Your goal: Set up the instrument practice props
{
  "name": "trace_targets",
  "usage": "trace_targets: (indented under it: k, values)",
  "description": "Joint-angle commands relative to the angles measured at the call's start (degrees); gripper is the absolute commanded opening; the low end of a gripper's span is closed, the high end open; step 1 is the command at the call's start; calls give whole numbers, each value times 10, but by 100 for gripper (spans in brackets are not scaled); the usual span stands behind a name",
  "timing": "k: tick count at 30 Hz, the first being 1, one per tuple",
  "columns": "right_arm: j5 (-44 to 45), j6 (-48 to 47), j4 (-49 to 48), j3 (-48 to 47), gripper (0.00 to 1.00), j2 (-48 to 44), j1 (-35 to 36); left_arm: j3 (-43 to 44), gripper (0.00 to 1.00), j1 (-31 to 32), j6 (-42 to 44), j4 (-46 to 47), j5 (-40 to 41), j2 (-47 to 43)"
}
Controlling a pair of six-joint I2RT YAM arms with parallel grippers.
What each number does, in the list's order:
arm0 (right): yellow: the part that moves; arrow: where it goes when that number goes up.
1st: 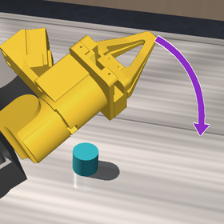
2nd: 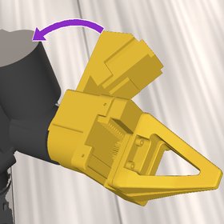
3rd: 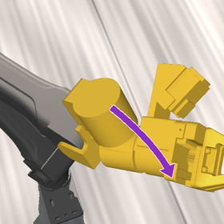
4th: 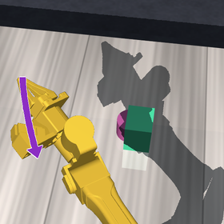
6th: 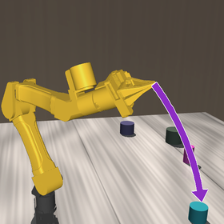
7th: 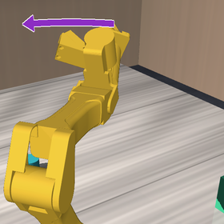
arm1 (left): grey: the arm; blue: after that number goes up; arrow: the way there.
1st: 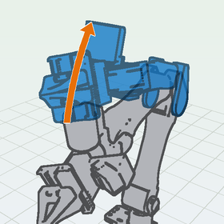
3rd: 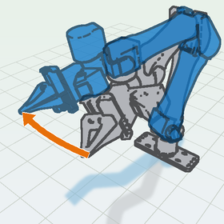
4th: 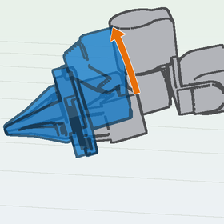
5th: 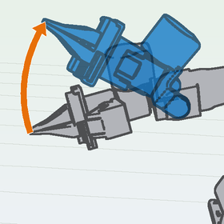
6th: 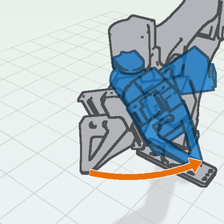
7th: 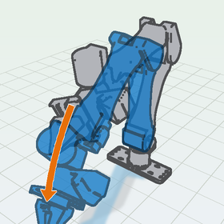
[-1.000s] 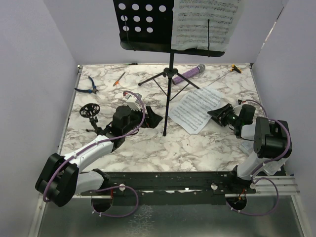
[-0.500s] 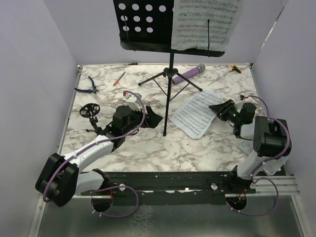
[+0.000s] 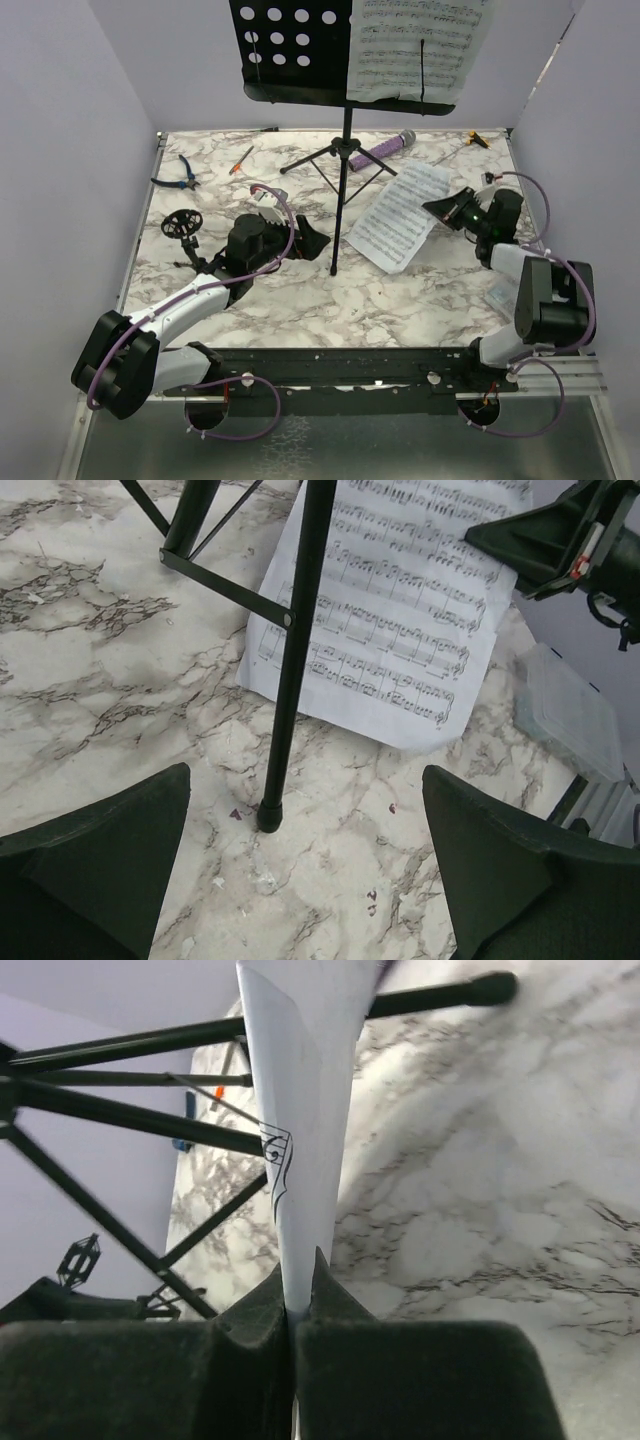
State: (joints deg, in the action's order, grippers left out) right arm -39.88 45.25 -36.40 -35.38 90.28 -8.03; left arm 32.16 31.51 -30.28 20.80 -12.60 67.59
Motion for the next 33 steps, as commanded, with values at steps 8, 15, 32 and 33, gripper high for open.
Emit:
trace_targets:
  k: [8, 15, 32, 33]
  values:
    - [-86, -122, 300, -82, 0, -242, 0, 21, 99, 0, -4, 101, -105, 27]
    - [-202, -160, 381, -96, 0, -303, 2, 43, 99, 0, -10, 146, -161, 47]
    - [-264, -110, 258, -101, 0, -337, 145, 50, 90, 1, -107, 311, -288, 97]
    - [-261, -105, 246, -101, 0, -332, 157, 51, 87, 1, -109, 314, -291, 100]
